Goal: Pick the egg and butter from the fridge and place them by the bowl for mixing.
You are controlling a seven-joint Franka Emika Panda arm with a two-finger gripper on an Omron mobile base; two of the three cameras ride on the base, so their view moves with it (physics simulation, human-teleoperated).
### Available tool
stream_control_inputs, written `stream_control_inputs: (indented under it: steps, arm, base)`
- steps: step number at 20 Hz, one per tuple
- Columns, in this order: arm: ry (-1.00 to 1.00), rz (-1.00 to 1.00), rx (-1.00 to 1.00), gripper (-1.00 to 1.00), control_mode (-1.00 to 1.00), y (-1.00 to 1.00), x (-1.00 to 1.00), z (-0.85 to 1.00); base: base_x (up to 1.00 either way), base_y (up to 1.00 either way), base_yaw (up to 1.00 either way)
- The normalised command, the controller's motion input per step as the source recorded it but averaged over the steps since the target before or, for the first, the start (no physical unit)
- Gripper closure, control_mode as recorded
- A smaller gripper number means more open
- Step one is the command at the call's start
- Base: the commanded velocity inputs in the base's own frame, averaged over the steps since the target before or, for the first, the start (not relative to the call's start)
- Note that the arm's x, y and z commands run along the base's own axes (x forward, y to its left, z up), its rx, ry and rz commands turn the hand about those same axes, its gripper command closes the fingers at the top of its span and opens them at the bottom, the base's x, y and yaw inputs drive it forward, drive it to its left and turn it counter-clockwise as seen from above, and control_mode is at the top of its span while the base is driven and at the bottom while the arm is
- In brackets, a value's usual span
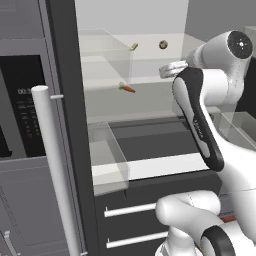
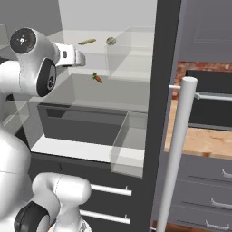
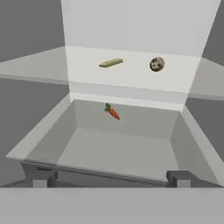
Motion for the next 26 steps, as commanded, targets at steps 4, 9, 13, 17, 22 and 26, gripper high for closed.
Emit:
stream_control_inputs:
  steps: [4, 9, 13, 17, 22, 26]
  arm:
    - [-0.29, 0.00, 0.00, -1.00, -1.00, 0.00, -0.11, 0.56]
    - [-0.10, 0.00, 0.00, -1.00, -1.00, 0.00, -0.01, 0.10]
    - [-0.10, -0.08, 0.04, -1.00, -1.00, 0.00, 0.02, 0.18]
    - [-0.05, -0.17, 0.14, -1.00, -1.00, 0.03, 0.07, 0.39]
    - [0.00, -0.08, 0.26, -1.00, -1.00, 0.00, 0.00, 0.41]
    - [0.00, 0.00, 0.01, -1.00, -1.00, 0.00, 0.00, 0.00]
  base:
    - [0.00, 0.00, 0.00]
    - [0.00, 0.00, 0.00]
    - [0.00, 0.00, 0.00]
    - [0.00, 0.00, 0.00]
    - [0.00, 0.00, 0.00]
    - [0.00, 0.00, 0.00]
